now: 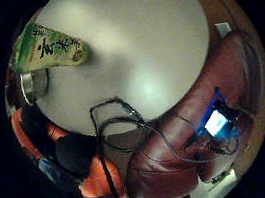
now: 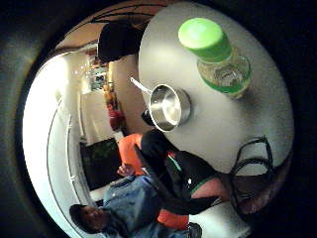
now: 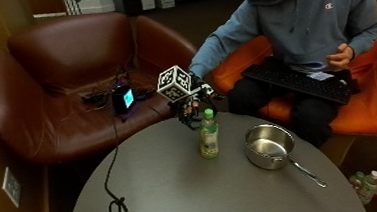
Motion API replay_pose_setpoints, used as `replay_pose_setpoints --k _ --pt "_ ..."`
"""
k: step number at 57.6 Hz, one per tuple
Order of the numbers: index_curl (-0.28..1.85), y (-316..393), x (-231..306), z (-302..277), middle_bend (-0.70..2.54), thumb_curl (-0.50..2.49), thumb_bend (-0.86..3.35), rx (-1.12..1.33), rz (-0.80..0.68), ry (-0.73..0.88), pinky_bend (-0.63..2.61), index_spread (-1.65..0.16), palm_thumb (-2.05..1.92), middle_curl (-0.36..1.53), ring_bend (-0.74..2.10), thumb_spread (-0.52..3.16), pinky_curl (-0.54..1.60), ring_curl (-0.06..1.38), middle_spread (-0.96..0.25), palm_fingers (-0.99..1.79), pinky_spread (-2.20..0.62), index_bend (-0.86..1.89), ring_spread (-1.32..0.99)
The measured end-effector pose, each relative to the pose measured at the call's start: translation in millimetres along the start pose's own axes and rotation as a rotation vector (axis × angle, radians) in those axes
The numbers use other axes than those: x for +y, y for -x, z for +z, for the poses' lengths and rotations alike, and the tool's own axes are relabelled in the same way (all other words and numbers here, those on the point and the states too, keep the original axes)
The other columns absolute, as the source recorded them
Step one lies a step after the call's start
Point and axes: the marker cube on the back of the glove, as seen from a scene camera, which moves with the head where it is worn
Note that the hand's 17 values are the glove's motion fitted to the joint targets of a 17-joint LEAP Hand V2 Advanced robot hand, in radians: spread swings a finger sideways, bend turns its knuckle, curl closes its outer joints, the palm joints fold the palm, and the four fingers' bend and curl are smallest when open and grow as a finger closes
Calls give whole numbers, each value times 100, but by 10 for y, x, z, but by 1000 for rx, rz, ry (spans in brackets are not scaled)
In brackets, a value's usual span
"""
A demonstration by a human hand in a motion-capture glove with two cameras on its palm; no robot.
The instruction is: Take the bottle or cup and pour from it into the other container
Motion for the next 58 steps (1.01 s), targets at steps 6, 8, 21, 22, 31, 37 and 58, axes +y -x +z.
replay_pose_setpoints --k 6,8,21,22,31,37,58 --pt "18 -80 -96 78 18 32 -4 -65 -10 63 50 -43 52 29 29 88 37 31 -13 -9 22 11 -7" --pt "17 -120 -123 110 17 32 -4 -78 -16 77 50 -43 51 28 29 87 37 30 -14 -10 22 10 -7" --pt "15 -246 -323 169 17 32 -4 -188 -74 129 47 -44 50 27 25 83 36 29 -16 -12 22 11 -7" --pt "15 -246 -337 166 17 33 -4 -195 -80 129 47 -44 50 27 25 83 36 29 -16 -12 22 11 -7" --pt "15 -279 -388 203 16 33 -4 -221 -104 134 46 -45 50 27 23 81 35 29 -16 -13 22 11 -7" --pt "14 -287 -425 240 15 33 -4 -225 -108 118 45 -45 49 25 22 80 35 28 -16 -13 22 12 -7" --pt "14 -306 -500 352 14 33 -4 -268 -99 90 44 -45 50 22 21 79 34 28 -18 -14 23 11 -6"
